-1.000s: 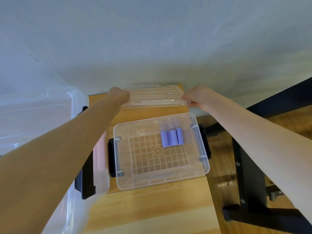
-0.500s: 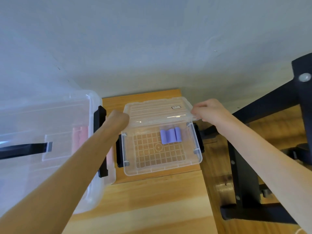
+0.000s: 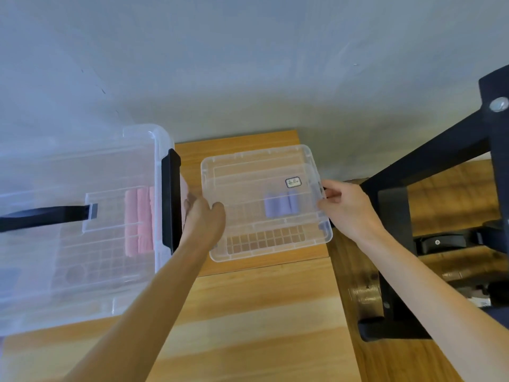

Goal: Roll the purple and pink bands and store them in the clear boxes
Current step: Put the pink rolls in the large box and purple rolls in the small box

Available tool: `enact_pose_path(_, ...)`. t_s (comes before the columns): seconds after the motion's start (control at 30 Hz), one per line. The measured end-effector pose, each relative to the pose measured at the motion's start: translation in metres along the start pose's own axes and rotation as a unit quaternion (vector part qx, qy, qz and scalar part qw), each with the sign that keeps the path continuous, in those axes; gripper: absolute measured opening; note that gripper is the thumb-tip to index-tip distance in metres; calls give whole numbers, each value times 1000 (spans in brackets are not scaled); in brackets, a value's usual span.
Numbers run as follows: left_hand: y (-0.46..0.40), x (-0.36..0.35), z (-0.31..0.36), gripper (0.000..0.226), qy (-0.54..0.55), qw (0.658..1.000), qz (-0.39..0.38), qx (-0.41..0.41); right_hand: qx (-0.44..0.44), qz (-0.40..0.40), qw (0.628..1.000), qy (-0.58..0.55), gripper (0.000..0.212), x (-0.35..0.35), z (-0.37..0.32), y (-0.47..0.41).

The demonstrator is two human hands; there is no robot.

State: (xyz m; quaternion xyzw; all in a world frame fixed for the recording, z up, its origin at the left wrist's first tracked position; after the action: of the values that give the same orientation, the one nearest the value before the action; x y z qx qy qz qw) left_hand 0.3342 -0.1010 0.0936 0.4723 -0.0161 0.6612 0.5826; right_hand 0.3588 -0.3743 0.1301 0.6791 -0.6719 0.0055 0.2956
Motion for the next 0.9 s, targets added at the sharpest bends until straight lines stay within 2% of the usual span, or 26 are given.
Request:
enact_pose_path(0.17,23,-4,-7,57,32,999,4,4,17,11,1000,5,42,-1,17,10)
enact_pose_path(0.4,52,-7,-6,37,49,998,20,-27,23,35,999,7,46,0,31,24)
enact_pose_path(0.73,56,-21,-26,56,26,997,33,-61,13,56,998,-37,43,-2,53,42)
enact_pose_path(0.83,53,-20,-35,57,29,997,56,-36,5,72,997,-38,46,0,60,43)
enact_pose_path(0.9,50,-18,-40,52,54,996,72,-11,-14,95,994,-52,58,2,66,43)
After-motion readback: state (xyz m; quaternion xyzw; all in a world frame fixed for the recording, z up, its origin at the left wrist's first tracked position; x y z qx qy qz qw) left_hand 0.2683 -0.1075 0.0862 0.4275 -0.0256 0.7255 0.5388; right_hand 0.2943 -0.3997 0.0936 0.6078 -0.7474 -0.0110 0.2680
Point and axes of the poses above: each hand's wrist, its own y-axis away from the middle knuckle, its own x-axis out of the back of the hand, z = x × y, the point moved 10 cm from there along -y, towards the middle knuckle, and after that the axes turned 14 degrees about -y, right-handed, at the moved point
